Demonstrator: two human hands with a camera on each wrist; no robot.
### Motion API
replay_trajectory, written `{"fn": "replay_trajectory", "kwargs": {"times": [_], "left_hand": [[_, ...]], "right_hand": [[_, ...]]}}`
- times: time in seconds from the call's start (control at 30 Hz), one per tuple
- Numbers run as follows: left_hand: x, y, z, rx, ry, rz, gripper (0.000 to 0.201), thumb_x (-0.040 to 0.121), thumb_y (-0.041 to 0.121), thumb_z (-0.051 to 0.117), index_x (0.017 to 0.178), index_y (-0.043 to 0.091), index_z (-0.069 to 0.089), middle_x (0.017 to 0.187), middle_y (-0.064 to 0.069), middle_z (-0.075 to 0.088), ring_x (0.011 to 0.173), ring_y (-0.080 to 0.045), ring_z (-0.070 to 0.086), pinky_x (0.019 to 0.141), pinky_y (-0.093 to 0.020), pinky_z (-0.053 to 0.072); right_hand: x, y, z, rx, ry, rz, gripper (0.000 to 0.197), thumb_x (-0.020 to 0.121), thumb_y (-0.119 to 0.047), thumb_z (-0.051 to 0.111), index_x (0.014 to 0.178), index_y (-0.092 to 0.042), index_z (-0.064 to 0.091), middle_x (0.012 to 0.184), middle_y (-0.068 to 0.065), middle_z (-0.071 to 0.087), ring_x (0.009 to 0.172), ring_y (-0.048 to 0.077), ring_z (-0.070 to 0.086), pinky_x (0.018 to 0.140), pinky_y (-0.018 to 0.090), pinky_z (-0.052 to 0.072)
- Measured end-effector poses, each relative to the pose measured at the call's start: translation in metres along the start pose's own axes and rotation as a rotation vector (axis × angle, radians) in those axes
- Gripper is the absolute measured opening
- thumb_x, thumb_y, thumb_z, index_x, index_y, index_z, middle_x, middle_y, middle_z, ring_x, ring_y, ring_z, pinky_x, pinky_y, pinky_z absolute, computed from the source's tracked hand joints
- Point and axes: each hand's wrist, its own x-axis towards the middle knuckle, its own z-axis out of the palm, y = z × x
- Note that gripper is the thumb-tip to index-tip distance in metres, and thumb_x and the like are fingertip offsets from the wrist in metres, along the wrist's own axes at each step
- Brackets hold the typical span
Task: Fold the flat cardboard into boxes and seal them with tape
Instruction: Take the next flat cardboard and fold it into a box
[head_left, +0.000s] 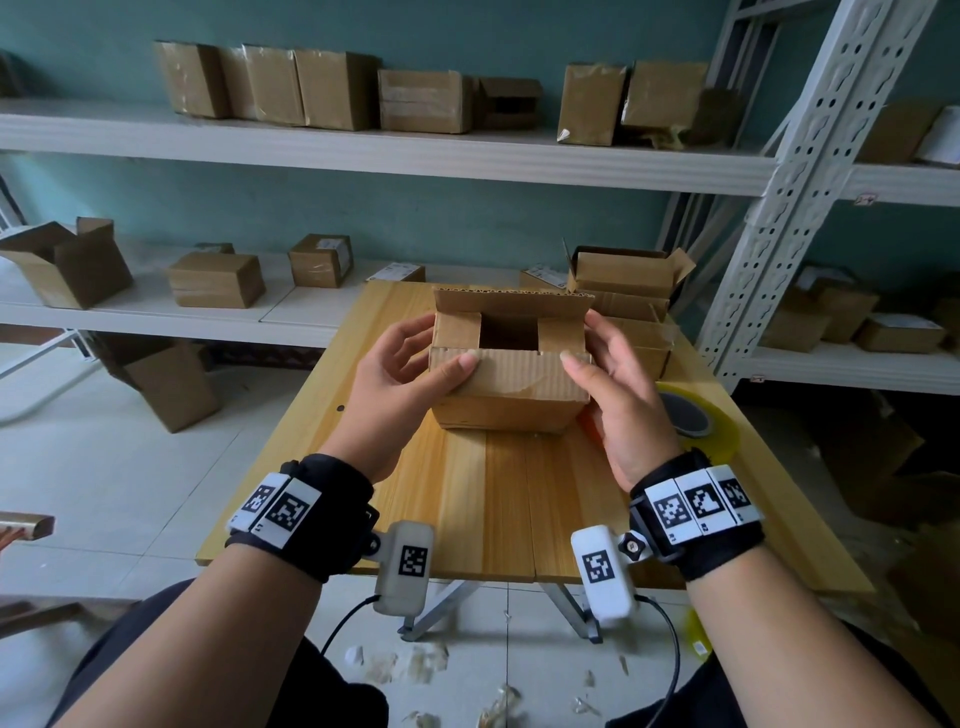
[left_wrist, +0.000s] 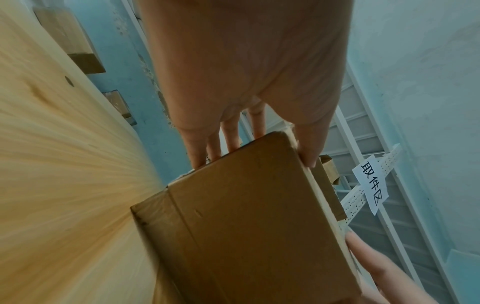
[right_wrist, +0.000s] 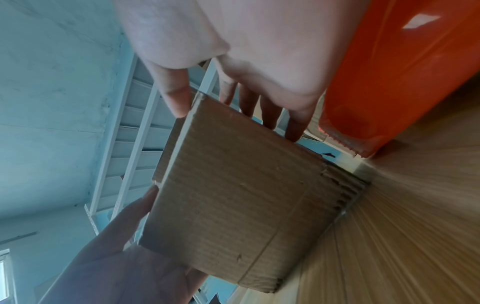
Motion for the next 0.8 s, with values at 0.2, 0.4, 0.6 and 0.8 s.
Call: {"fn": "replay_trajectory", "kwargs": {"times": [0.2, 0.4, 0.6, 0.8], "left_hand": [[-0.002, 0.006, -0.002, 0.082, 0.033, 0.014, 0.056, 0.084, 0.044, 0.086, 0.136, 0.039, 0.065, 0.129, 0.008, 0.071, 0.118, -0.013, 0.071, 0.089, -0.032, 0.062], [0.0, 0.002, -0.004, 0.197, 0.023, 0.038, 0.06, 0.087, 0.055, 0.08, 0.142, 0.039, 0.063, 0.132, 0.004, 0.069, 0.118, -0.016, 0.069, 0.085, -0.03, 0.059], [0.0, 0.001, -0.002, 0.257, 0.047, 0.062, 0.058, 0.087, 0.062, 0.072, 0.14, 0.043, 0.06, 0.131, 0.013, 0.065, 0.121, -0.009, 0.064, 0.095, -0.03, 0.056], [0.003, -0.006, 0.002, 0.241, 0.036, 0.063, 0.053, 0.088, 0.067, 0.067, 0.136, 0.046, 0.061, 0.13, 0.007, 0.068, 0.121, -0.017, 0.066, 0.096, -0.04, 0.058]], "right_hand": [[0.0, -0.003, -0.001, -0.041, 0.021, 0.011, 0.057, 0.09, -0.045, 0.072, 0.144, -0.044, 0.054, 0.141, -0.012, 0.066, 0.133, 0.01, 0.06, 0.119, 0.047, 0.042], [0.002, -0.001, -0.002, -0.072, 0.039, 0.022, 0.056, 0.087, -0.049, 0.075, 0.139, -0.049, 0.056, 0.137, -0.009, 0.068, 0.13, 0.014, 0.062, 0.117, 0.05, 0.044], [0.003, 0.002, 0.0, -0.082, 0.043, 0.023, 0.06, 0.089, -0.05, 0.074, 0.144, -0.046, 0.053, 0.139, -0.009, 0.066, 0.132, 0.012, 0.06, 0.117, 0.047, 0.044], [0.003, 0.001, -0.002, -0.129, 0.035, 0.009, 0.056, 0.095, -0.054, 0.068, 0.147, -0.05, 0.049, 0.146, -0.013, 0.061, 0.135, 0.007, 0.056, 0.115, 0.037, 0.044]]}}
